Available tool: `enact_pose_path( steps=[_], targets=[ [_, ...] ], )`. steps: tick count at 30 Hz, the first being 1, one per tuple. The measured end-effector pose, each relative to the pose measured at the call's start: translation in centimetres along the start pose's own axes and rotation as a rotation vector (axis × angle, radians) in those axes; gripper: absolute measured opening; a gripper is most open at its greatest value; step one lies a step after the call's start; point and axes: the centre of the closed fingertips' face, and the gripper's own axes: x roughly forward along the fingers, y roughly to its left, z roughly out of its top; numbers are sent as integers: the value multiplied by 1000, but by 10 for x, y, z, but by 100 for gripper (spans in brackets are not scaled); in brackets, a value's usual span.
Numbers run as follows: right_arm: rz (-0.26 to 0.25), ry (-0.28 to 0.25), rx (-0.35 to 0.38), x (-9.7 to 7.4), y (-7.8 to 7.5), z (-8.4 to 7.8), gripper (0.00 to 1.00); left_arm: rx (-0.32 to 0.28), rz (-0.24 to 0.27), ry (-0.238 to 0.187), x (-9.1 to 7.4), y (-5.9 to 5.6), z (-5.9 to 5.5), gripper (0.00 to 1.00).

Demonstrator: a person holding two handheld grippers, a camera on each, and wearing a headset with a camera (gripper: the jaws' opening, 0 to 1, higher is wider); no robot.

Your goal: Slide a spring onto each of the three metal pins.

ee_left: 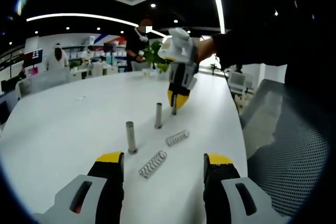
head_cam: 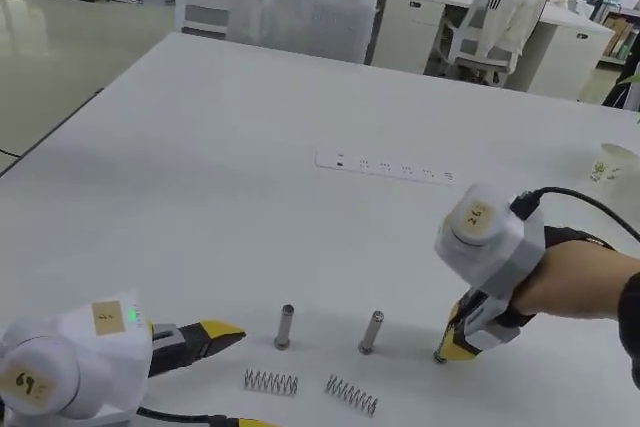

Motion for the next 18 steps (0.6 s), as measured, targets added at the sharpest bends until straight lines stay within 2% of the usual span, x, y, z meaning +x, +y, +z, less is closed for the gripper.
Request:
enact_pose_path(
  steps=[7, 18],
  targets=[
    [-3, -6, -1, 1, 0, -1, 10, 0, 0, -2, -1, 0, 1, 56],
    [-21, -24, 23, -4, -1, -9, 18, 4, 1, -3, -2, -1, 2, 56]
  ],
)
